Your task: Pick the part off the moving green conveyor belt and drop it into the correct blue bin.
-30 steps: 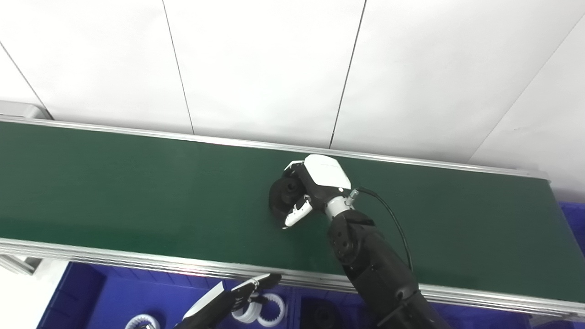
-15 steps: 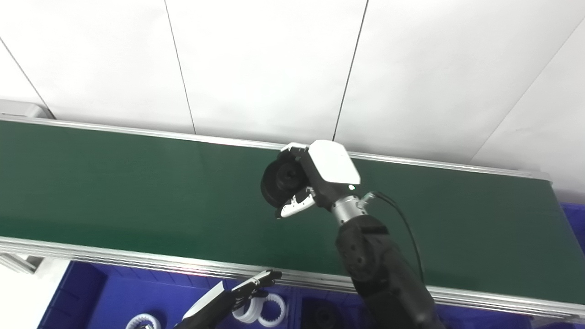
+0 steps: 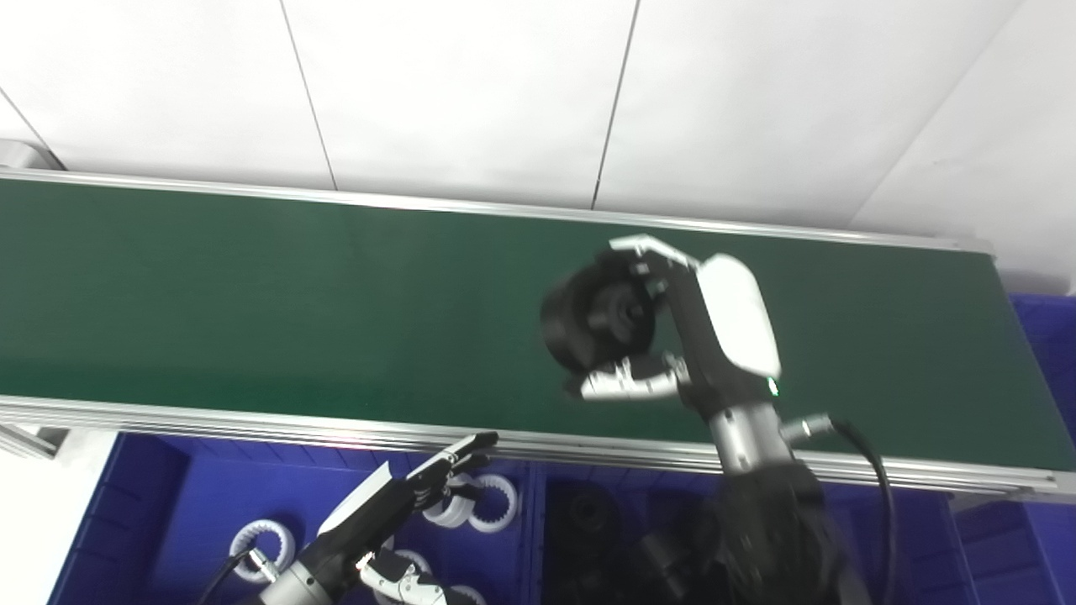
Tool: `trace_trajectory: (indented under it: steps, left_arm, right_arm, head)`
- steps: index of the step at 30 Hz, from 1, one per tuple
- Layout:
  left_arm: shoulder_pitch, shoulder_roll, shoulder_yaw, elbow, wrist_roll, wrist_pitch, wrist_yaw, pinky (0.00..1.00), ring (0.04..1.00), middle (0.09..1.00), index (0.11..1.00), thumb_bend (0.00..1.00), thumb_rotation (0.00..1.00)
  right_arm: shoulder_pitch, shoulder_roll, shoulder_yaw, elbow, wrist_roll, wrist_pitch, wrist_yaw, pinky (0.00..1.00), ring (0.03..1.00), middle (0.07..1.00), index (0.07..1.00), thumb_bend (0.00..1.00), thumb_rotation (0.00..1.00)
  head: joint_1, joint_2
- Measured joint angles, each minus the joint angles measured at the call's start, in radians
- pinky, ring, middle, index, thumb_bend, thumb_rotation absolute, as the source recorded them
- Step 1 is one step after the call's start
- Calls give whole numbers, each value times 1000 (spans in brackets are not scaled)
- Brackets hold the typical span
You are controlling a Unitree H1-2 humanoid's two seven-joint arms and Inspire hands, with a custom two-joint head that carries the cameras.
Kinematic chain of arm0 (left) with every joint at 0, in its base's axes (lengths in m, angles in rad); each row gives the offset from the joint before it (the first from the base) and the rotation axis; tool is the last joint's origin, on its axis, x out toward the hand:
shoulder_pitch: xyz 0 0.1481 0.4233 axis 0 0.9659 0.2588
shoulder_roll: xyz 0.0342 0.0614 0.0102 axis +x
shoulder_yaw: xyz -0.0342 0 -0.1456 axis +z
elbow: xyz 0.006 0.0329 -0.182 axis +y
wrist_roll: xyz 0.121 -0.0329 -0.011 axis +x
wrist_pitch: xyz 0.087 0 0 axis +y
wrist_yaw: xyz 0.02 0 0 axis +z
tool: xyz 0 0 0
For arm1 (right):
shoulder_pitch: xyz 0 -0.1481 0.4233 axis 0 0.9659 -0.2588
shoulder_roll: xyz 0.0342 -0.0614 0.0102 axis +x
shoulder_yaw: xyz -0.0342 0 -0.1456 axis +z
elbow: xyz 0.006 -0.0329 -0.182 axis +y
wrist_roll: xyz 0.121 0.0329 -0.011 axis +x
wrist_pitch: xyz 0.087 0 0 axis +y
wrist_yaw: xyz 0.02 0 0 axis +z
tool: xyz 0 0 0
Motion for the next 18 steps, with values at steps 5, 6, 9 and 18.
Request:
trace_trajectory:
  steps: [5, 6, 9, 18]
  left_arm:
    - [9, 0, 2, -29, 21, -1, 13, 933, 997, 1000, 996, 951, 266]
    - [15, -1, 2, -40, 21, -1, 13, 907, 997, 1000, 998, 953, 261]
    - [34, -1, 7, -57, 19, -1, 13, 903, 983, 991, 970, 984, 240]
    - [116, 0, 34, -148, -27, 28, 14, 837, 944, 980, 976, 975, 235]
  right_arm:
    - [182, -25, 7, -9, 29, -57, -27, 476, 491, 502, 454, 516, 0]
    - [212, -26, 7, -4, 37, -70, -43, 481, 497, 500, 453, 515, 0]
    - [295, -31, 6, 52, 72, -125, -92, 486, 492, 504, 452, 516, 0]
    - [407, -46, -12, 161, 105, -167, -123, 455, 466, 508, 467, 516, 0]
  head:
    - [9, 18]
    - [8, 28]
    - [6, 38]
    - [6, 83]
